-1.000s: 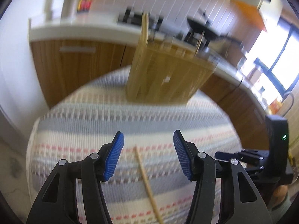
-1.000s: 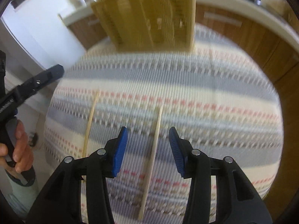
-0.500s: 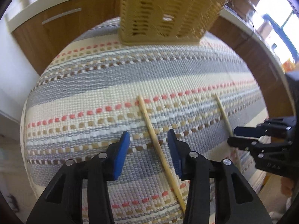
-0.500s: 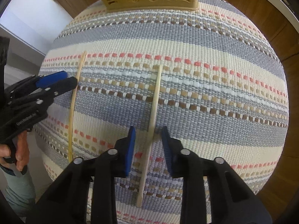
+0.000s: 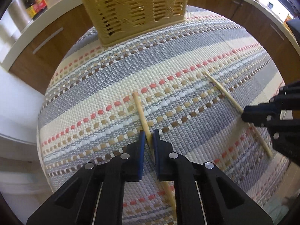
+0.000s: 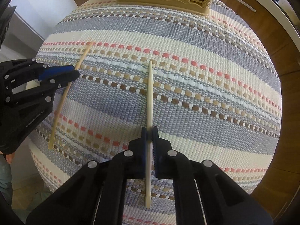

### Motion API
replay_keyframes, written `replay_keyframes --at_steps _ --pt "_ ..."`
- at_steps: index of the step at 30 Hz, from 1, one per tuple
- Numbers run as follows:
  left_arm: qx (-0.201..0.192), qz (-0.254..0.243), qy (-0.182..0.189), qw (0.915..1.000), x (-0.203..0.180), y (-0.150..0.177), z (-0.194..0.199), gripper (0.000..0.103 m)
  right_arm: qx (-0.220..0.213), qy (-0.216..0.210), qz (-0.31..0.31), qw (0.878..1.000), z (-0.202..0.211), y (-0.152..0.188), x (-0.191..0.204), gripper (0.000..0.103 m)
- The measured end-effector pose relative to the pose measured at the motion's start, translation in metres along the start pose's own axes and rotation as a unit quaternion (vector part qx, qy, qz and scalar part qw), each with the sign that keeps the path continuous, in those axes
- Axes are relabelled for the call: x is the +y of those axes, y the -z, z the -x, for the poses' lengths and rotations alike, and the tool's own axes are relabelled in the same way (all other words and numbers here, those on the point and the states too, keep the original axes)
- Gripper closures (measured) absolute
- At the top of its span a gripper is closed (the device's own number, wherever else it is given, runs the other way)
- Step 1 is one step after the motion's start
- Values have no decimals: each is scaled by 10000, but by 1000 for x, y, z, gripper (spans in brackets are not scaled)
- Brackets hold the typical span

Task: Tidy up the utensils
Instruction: 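Grasp a chopstick with the right tool while the left tool grasps another, then lift both chopsticks into the yellow caddy and open both tools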

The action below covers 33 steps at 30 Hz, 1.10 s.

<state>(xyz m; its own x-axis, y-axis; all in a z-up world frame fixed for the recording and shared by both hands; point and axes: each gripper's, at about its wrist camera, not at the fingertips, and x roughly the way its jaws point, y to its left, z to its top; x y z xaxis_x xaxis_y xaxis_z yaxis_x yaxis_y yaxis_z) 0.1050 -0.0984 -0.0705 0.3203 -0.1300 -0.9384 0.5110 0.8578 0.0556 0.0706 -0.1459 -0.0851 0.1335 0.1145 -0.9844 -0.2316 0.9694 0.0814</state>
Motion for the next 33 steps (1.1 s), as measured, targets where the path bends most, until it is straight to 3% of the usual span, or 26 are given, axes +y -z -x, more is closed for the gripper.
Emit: replay_keyframes --at_steps 6,14,19,24,26,33 --pt "143 49 334 9993 14 4 4 99 -44 -40 -48 10000 5 3 -14 98" --pt "441 -297 242 9983 19 1 1 92 -147 -222 -152 9995 7 -8 -44 98" --pt "619 -555 111 9965 10 -9 -4 99 -229 -361 -119 9990 18 -3 -56 98" --pt "205 -209 287 9992 20 -11 9 99 -537 -643 -133 9964 36 -2 -66 98" --pt "-188 3 511 9985 29 -11 24 99 -759 -768 -98 9941 47 -2 -68 98" --pt "-1501 354 863 9843 57 -15 87 99 -1668 -1129 211 9793 98 -8 -73 98"
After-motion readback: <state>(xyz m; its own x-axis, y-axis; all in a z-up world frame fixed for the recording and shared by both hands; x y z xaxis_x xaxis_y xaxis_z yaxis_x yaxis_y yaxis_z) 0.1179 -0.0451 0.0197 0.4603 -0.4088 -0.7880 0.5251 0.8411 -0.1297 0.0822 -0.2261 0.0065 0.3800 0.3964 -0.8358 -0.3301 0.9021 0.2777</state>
